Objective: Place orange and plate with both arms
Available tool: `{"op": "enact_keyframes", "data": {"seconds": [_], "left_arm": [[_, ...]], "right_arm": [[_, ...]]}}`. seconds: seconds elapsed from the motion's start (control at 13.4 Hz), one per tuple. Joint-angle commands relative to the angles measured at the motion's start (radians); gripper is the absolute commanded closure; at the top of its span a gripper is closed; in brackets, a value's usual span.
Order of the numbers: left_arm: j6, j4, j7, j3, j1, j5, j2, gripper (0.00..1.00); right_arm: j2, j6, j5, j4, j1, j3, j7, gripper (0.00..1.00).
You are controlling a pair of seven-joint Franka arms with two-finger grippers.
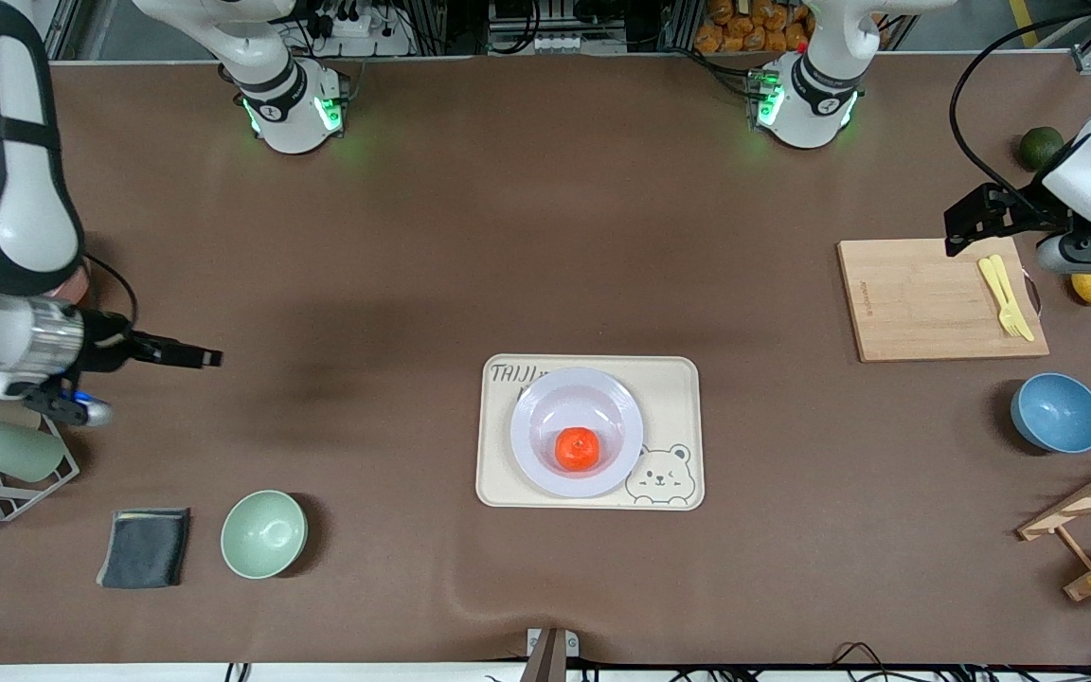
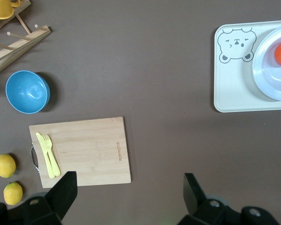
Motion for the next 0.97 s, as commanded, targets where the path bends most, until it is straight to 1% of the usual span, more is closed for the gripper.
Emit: {"op": "enact_keyframes", "data": {"seconds": [0.0, 0.07, 0.22, 0.3, 0.37, 0.45, 0.52, 0.6, 0.9], "left_arm": [[0.002, 0.014, 0.028, 0.0, 0.007, 0.008, 0.008, 0.0], [0.004, 0.016, 0.037, 0.0, 0.007, 0.006, 0.008, 0.0], [0.004, 0.014, 0.048, 0.0, 0.008, 0.006, 0.008, 0.0], [0.004, 0.014, 0.046, 0.0, 0.008, 0.006, 0.008, 0.0], [0.004, 0.014, 0.048, 0.0, 0.008, 0.006, 0.008, 0.0], [0.004, 0.014, 0.048, 0.0, 0.008, 0.006, 0.008, 0.0], [0.005, 0.016, 0.048, 0.0, 0.008, 0.006, 0.008, 0.0], [0.005, 0.016, 0.048, 0.0, 0.008, 0.006, 0.008, 0.0], [0.007, 0.016, 0.048, 0.0, 0.008, 0.006, 0.008, 0.0]], "right_arm": [[-0.123, -0.059, -0.166, -0.012, -0.018, 0.025, -0.025, 0.0], [-0.157, -0.092, -0.189, 0.0, -0.018, 0.027, -0.025, 0.0], [-0.229, -0.148, -0.202, 0.013, -0.015, 0.039, -0.023, 0.0], [-0.269, -0.154, -0.24, 0.013, -0.016, 0.051, -0.023, 0.0], [-0.301, -0.158, -0.278, 0.013, -0.024, 0.079, -0.025, 0.0], [-0.317, -0.174, -0.289, 0.013, -0.054, 0.114, -0.023, 0.0], [-0.321, -0.185, -0.289, 0.013, -0.085, 0.151, -0.017, 0.0], [-0.323, -0.189, -0.291, 0.013, -0.094, 0.166, -0.011, 0.0], [-0.309, -0.171, -0.295, 0.057, -0.091, 0.16, -0.009, 0.0]]}}
